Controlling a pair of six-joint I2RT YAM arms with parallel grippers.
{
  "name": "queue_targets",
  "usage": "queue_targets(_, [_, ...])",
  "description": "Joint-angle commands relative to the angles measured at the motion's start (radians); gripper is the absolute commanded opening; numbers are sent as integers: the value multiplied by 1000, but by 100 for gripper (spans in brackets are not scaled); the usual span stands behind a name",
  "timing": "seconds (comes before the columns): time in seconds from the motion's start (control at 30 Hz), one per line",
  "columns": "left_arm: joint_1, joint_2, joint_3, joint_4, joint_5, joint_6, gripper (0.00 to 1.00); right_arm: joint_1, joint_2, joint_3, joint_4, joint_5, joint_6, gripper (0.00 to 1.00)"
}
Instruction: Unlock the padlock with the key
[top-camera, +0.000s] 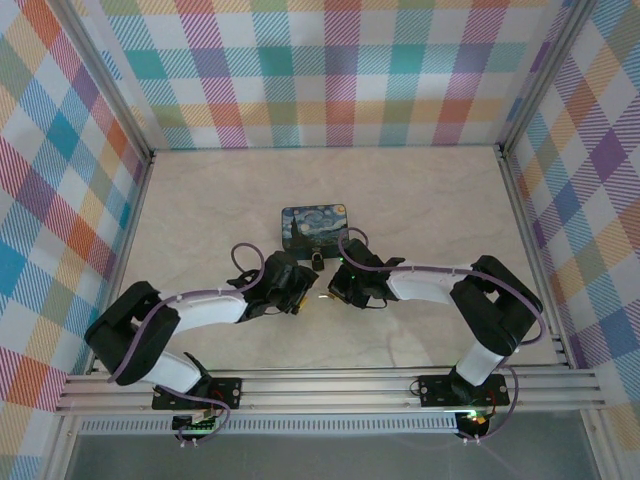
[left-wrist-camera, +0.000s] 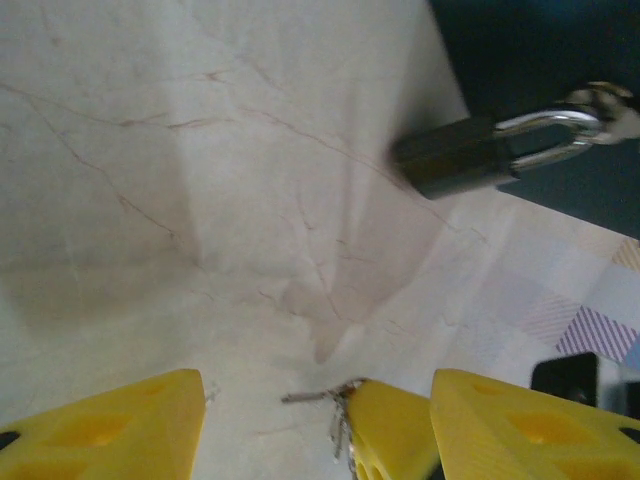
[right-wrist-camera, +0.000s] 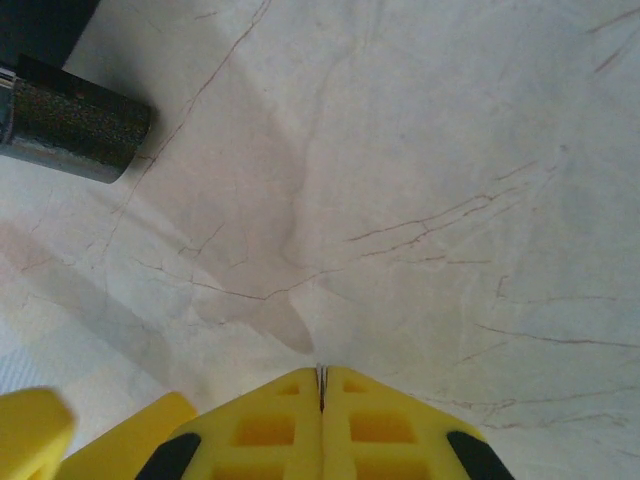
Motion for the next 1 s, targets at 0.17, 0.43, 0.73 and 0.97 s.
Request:
queue_targets(0.17, [7, 33, 38, 72, 27, -32, 58, -8, -33, 7, 10, -15, 16, 0])
queue_targets(0.43, [2, 19, -1, 89, 38, -79, 57, -10, -48, -2, 32, -19, 31, 0])
queue_targets(0.73, [12, -54, -15, 11, 17, -114, 62, -13, -55, -6, 65, -32, 41, 0])
queue_targets(0.97, [13, -39, -15, 23, 40, -171, 62, -13, -54, -14, 112, -54, 61, 0])
